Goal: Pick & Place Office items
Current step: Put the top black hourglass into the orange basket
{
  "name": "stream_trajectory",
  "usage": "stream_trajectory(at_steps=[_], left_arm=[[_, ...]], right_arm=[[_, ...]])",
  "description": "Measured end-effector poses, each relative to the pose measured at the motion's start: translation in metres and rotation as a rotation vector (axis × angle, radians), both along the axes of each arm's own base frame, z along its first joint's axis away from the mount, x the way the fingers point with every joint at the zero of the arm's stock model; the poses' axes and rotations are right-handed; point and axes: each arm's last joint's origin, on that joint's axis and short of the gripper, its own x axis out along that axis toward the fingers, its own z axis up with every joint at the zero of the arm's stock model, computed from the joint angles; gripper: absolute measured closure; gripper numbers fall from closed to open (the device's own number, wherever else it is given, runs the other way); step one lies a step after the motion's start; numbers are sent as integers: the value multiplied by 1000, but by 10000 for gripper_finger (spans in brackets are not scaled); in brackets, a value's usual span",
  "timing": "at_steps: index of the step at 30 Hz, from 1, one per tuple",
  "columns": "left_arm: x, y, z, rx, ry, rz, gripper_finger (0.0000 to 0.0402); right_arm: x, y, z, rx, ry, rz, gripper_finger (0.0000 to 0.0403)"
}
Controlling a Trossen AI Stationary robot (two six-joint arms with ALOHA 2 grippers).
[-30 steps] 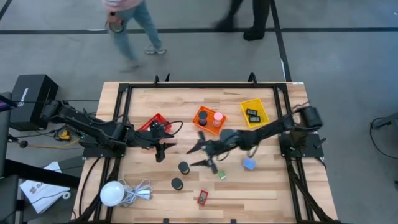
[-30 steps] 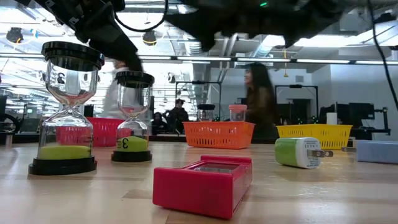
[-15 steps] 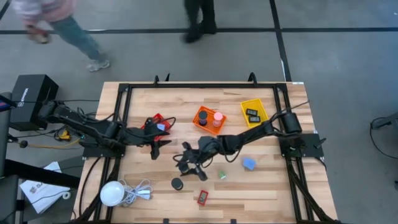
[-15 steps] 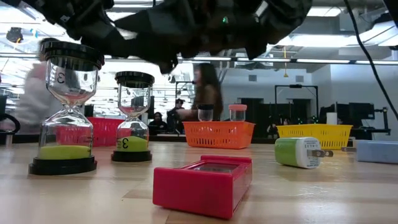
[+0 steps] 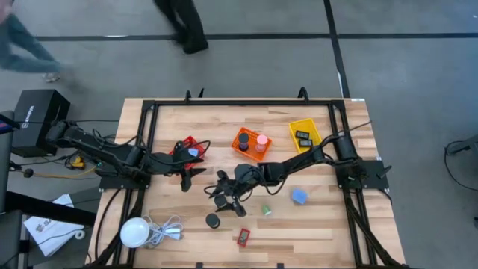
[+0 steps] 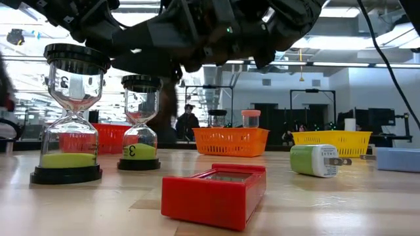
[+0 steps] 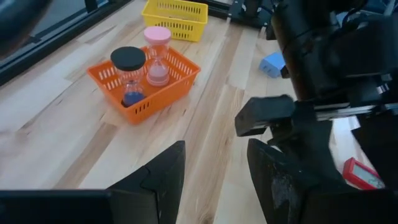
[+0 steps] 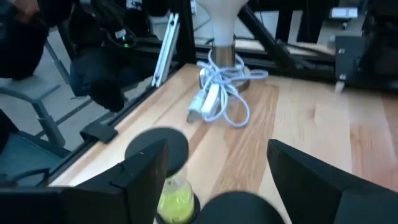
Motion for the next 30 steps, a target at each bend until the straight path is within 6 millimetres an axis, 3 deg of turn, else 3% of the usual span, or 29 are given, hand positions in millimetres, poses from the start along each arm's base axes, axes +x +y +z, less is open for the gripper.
stream_trajectory(at_steps=[30], left_arm=[[1,0,1,-6,-16,0,234]], right_arm=[[-4,-6,-14,-81,131,-37,137]])
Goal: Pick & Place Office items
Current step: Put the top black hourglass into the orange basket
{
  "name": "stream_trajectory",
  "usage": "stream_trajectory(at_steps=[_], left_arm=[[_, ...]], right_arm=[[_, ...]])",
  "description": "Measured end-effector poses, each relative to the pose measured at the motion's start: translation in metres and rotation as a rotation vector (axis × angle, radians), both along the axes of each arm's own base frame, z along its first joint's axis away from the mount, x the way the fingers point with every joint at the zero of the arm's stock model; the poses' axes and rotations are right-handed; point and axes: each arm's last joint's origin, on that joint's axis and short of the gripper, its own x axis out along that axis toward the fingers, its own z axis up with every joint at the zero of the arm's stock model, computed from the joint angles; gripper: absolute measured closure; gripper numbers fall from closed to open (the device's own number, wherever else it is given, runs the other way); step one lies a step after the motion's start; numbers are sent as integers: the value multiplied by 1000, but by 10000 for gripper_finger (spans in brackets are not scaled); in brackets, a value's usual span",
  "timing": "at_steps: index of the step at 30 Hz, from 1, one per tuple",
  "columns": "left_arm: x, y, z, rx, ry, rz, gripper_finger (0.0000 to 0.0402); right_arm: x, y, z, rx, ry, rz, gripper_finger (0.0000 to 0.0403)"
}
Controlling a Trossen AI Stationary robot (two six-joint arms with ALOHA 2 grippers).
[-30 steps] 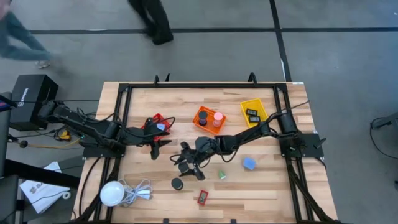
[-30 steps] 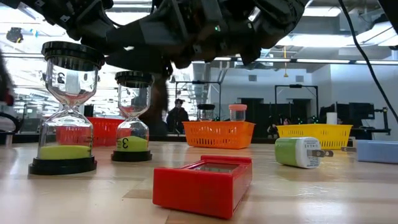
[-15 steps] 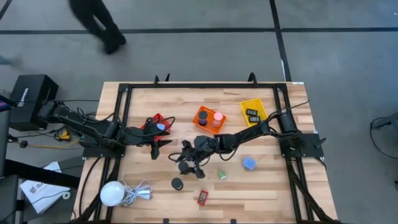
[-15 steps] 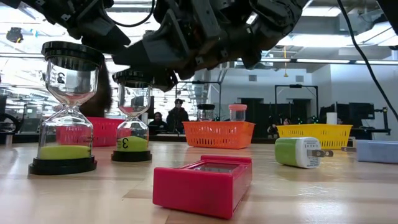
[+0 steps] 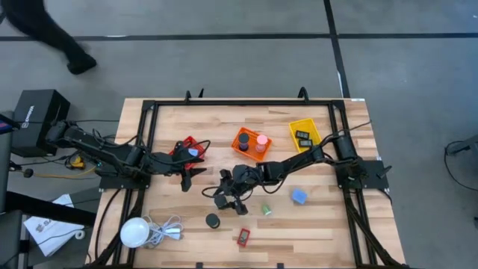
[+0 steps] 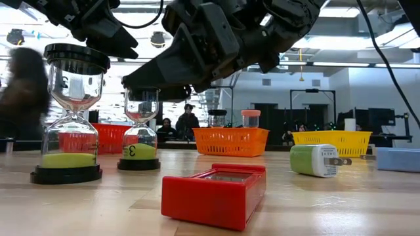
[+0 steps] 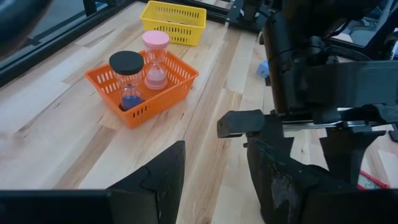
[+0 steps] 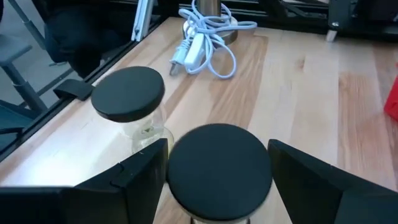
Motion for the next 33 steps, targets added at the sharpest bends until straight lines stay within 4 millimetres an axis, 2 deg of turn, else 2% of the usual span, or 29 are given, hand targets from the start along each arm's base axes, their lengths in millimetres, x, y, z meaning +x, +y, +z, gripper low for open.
stream_trajectory(at_steps=[18,28,33], left_arm=[[0,0,0,-1,-4,0,234],[0,0,1,-2,-7,-1,234],[0,0,1,-2,-7,0,234]], right_arm=[[0,-2,-1,-1,11,-3,140],[0,-7,-2,-1,24,-12,197],[1,-11,-2,-5,23,-16,189]])
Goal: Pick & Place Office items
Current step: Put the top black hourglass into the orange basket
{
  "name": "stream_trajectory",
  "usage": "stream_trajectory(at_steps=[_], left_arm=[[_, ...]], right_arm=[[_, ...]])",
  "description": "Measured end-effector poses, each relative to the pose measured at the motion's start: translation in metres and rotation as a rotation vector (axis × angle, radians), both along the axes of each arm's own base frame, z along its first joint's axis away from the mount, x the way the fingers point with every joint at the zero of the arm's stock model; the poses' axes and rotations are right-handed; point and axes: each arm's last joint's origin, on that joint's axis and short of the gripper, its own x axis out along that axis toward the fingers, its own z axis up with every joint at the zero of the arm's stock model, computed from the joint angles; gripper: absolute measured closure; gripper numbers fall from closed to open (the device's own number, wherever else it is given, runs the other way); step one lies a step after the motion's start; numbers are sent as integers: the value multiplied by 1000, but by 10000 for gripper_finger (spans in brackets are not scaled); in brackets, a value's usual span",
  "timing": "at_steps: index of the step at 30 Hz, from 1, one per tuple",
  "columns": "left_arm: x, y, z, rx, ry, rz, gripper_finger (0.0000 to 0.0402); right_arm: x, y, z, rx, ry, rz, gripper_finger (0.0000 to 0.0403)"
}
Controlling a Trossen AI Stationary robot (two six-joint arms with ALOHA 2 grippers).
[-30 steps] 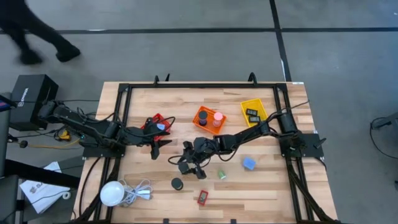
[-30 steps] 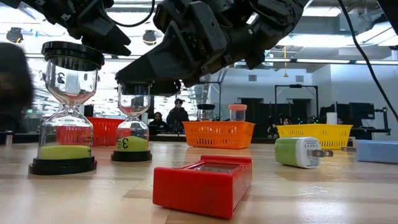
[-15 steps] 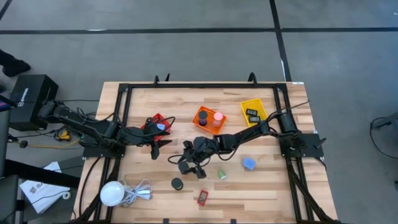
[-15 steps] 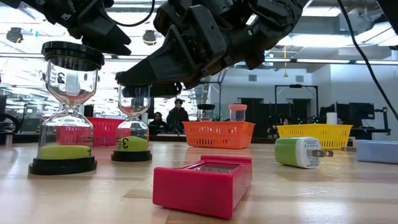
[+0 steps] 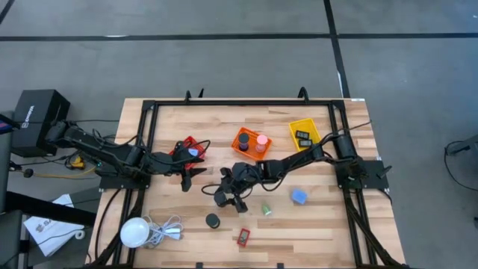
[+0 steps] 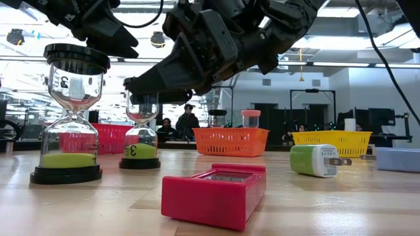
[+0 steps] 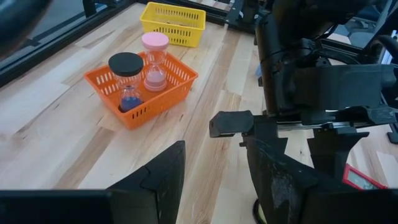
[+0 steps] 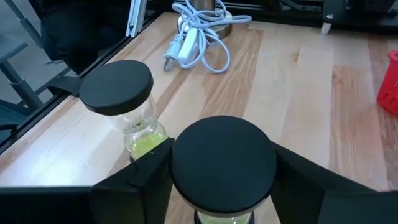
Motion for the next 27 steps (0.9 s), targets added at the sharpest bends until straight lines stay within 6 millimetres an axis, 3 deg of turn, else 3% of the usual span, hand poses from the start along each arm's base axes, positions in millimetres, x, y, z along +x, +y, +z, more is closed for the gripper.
stream_trajectory(at_steps=[13,19,27], left_arm=[[0,0,0,0,0,0,234],[0,0,0,0,0,0,234],[0,0,0,0,1,0,234]], right_arm=[[2,-42,-1,11,27,-26,201],[0,-64,1,49,55,-6,185],[-22,-99,23,11,183,-39,201]])
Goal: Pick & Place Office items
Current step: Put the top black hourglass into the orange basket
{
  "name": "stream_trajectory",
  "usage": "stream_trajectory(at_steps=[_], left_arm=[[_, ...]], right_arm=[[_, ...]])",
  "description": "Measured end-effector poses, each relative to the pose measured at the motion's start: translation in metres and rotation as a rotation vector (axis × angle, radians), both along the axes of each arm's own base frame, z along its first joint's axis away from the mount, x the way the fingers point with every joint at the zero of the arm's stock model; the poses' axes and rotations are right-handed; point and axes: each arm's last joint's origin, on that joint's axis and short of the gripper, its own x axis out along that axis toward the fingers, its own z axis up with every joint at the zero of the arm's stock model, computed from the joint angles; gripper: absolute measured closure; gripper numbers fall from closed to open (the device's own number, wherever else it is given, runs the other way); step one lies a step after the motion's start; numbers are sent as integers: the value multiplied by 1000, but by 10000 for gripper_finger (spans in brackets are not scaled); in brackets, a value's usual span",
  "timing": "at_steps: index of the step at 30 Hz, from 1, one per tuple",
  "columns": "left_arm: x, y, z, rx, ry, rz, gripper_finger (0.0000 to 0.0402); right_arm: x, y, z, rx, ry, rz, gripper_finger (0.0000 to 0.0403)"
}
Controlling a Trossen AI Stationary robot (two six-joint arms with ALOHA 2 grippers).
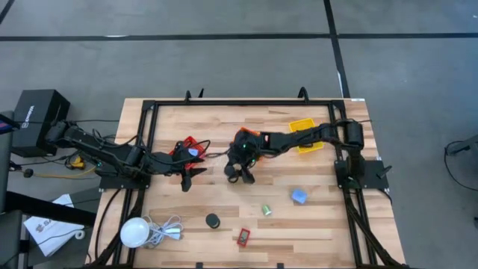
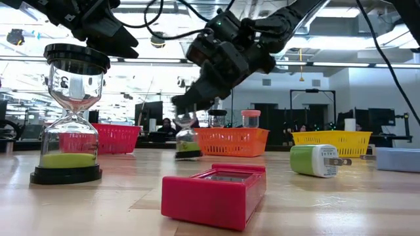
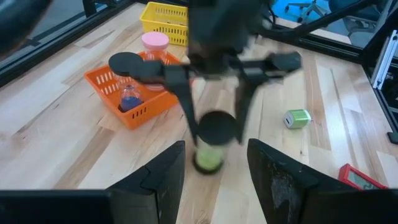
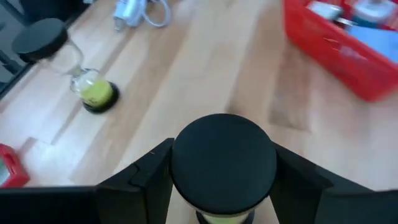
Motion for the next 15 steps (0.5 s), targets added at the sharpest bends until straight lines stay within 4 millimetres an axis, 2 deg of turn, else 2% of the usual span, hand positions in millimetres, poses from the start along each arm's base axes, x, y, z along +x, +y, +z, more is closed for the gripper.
stream_trajectory(at_steps=[6,10,15], left_arm=[[0,0,0,0,0,0,234],[0,0,0,0,-1,0,234],[0,0,0,0,-1,0,234]], right_arm=[[-23,-20,35,-53,23,-11,179],[-40,-31,52,-89,71,-23,200],[-63,-43,72,-148,145,-104,202]])
